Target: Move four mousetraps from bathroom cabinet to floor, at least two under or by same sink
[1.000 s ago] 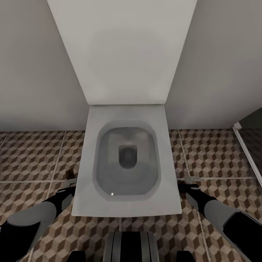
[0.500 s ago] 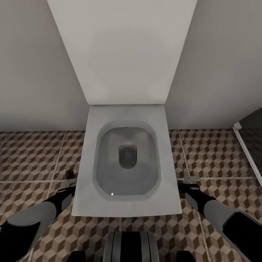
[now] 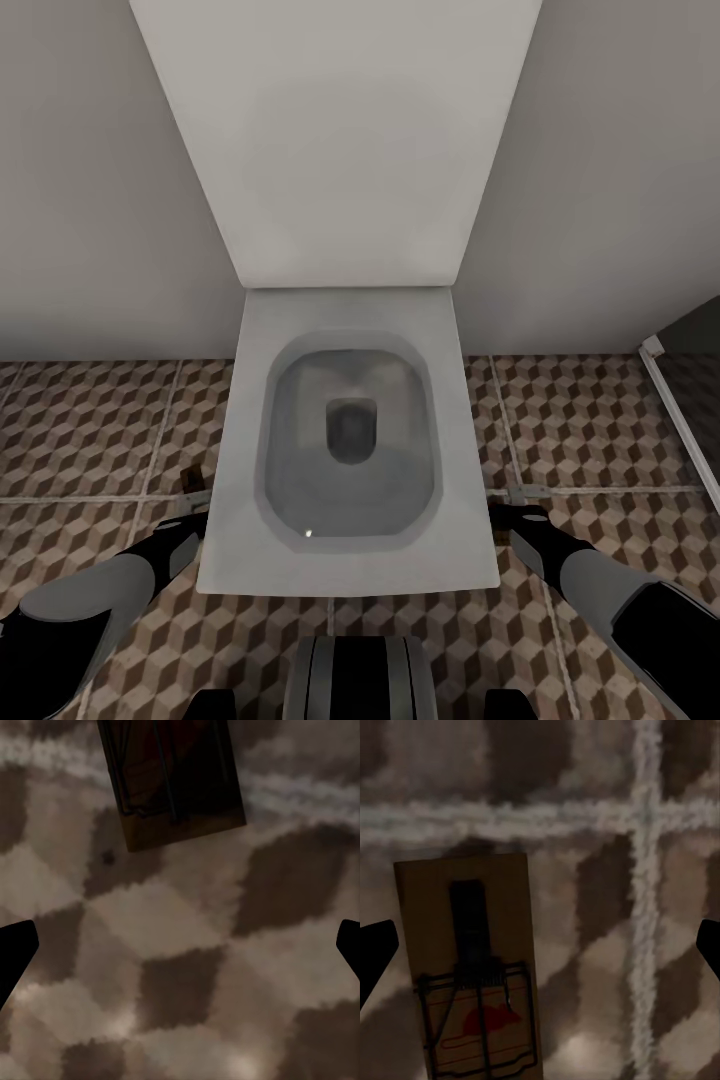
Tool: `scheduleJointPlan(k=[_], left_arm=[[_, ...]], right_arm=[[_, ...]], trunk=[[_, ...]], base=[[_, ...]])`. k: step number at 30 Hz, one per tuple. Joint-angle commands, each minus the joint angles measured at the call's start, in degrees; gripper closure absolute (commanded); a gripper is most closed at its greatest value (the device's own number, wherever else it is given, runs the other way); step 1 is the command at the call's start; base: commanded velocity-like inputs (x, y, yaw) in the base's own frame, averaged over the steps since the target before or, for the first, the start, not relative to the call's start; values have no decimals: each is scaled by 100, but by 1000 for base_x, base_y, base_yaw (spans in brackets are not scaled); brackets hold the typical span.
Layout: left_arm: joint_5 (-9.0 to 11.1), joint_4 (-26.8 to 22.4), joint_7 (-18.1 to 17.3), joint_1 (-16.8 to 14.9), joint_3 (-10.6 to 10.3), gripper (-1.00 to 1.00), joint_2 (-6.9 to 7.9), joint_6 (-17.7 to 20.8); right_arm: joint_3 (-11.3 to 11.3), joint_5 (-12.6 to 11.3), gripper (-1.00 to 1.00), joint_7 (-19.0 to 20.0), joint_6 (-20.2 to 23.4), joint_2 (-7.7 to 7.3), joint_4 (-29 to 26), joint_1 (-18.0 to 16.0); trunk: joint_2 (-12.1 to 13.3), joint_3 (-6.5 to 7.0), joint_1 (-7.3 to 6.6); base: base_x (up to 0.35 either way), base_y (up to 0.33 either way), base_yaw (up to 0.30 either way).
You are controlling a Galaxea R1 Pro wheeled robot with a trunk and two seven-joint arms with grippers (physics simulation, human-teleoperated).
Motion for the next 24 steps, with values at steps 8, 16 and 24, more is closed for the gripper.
scheduleJointPlan(k=[8, 16, 24], left_arm=[[41, -8, 26, -3, -47, -100, 2, -2], [42, -8, 26, -3, -49, -100, 2, -2], [42, -8, 26, -3, -47, -100, 2, -2]], right_arm=[[49, -54, -100, -26, 6, -9, -13, 1], [49, -55, -100, -22, 6, -14, -13, 1], [49, -55, -100, -19, 6, -14, -13, 1]], trunk=[[-1, -3, -1], [-1, -3, -1], [-1, -3, -1]], base=[[0, 0, 0], [0, 0, 0], [0, 0, 0]])
